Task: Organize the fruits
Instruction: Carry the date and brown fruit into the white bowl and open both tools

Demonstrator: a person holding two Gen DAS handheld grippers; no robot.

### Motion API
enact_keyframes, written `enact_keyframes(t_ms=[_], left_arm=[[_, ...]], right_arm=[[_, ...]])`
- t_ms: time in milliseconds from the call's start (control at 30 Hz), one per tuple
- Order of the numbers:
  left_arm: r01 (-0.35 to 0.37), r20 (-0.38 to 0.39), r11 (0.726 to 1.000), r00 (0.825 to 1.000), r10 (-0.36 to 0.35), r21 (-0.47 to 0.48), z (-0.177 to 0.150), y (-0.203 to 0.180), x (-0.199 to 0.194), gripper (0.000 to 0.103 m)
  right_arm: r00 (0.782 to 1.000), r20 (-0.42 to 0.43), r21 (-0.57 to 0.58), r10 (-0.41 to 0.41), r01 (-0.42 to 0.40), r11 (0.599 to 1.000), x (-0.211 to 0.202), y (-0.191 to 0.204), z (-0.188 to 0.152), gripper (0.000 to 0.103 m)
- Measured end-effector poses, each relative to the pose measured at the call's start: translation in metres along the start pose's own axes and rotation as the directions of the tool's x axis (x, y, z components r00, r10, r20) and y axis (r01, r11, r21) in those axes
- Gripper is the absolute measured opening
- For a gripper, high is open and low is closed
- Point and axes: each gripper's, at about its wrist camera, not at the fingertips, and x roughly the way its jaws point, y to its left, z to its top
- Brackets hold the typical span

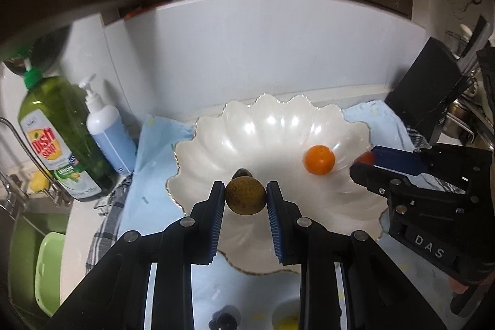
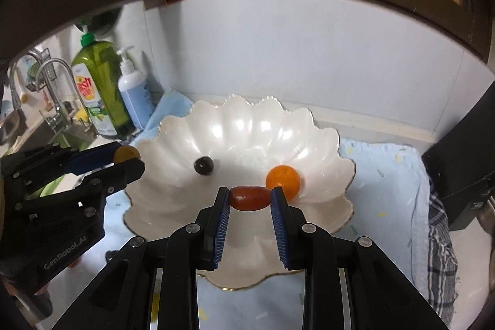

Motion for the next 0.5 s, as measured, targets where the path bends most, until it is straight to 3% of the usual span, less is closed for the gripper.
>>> enact_keyframes(t_ms=[500], left_arm=[[0.019,-0.125,1.0,0.992,-0.016,0.025,0.003,-0.005,0.057,0.028]], right_arm=[[0.994,-0.111,-0.003,0.001,-0.002,1.0,0.048,-0.013,0.0,0.029]])
